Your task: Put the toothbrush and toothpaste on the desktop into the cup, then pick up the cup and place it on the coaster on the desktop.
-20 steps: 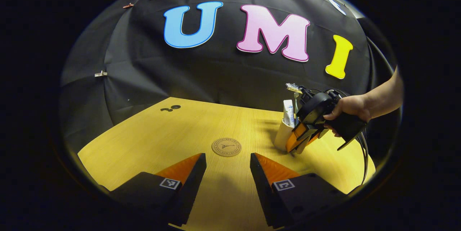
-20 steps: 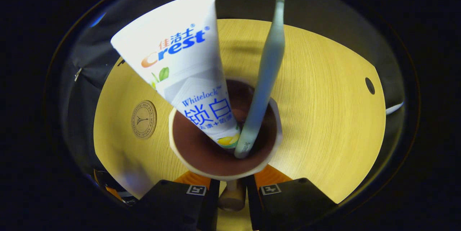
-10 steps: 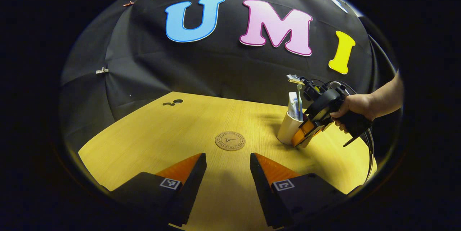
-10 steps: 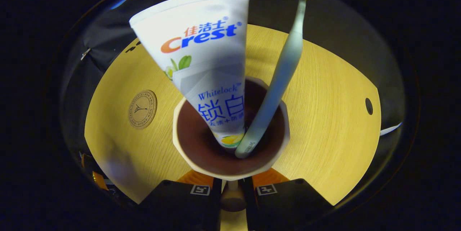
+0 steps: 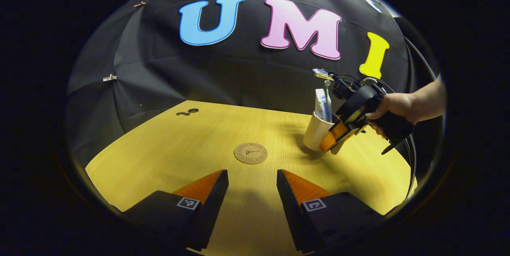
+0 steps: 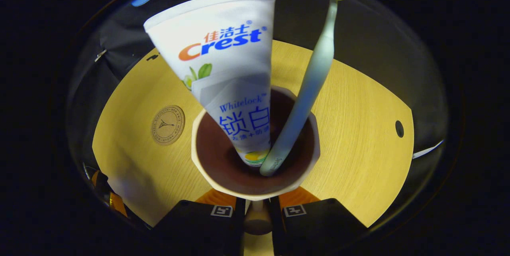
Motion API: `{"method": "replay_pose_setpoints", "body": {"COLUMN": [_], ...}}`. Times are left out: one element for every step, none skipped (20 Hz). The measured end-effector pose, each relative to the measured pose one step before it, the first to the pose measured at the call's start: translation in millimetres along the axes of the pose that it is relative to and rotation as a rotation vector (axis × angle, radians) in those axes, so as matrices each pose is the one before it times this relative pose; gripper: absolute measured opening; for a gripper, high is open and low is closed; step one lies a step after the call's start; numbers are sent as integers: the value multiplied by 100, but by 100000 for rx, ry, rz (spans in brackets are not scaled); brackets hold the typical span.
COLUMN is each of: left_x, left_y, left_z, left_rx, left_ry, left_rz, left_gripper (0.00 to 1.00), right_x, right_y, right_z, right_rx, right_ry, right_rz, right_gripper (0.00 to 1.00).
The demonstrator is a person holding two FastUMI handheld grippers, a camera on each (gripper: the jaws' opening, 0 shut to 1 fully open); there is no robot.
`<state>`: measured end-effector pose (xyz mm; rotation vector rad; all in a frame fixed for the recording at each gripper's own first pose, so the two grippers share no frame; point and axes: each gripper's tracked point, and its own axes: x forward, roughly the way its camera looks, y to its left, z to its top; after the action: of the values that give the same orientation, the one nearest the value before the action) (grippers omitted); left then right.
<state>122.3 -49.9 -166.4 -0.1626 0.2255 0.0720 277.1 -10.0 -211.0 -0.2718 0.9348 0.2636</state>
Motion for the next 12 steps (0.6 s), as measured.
{"method": "replay_pose_setpoints", "body": {"left_x": [-324,-276,-307,-242,-329,-436,-452,-346,-339,-460,-282,-302], "left_y": [48,177,71,153,-83,-72,-30,51,202,331,222,312], "left_z": [-252,-121,-140,-239,-127,107,-190,-70,-299,-354,-181,-88], "left_rx": [-295,-557,-819,-1419,-1448,-1604,-1463,-1064,-610,-309,-26,234], "left_ry": [534,319,437,1301,991,-46,-71,259,670,633,397,677], "left_rz": [-203,-130,34,94,-210,-393,-505,-237,198,69,201,328], "left_gripper": [79,79,79,79,78,79,79,79,79,79,79,79], "right_x": [-213,-19,-11,-31,-78,48,56,34,-84,-68,75,59], "right_y": [-151,-92,69,-15,229,-160,-175,200,91,59,-45,-242], "right_z": [-56,147,97,77,-63,49,75,61,-189,30,53,34], "right_rx": [-248,-558,-912,-729,-235,-898,-1450,-945,-324,-581,-1458,-1719], "right_ry": [-329,-704,-812,90,388,-301,-222,-189,498,549,219,326], "right_rz": [473,523,467,664,1593,596,121,991,1358,1571,888,622], "right_gripper": [31,31,31,31,31,31,31,31,31,31,31,31]}}
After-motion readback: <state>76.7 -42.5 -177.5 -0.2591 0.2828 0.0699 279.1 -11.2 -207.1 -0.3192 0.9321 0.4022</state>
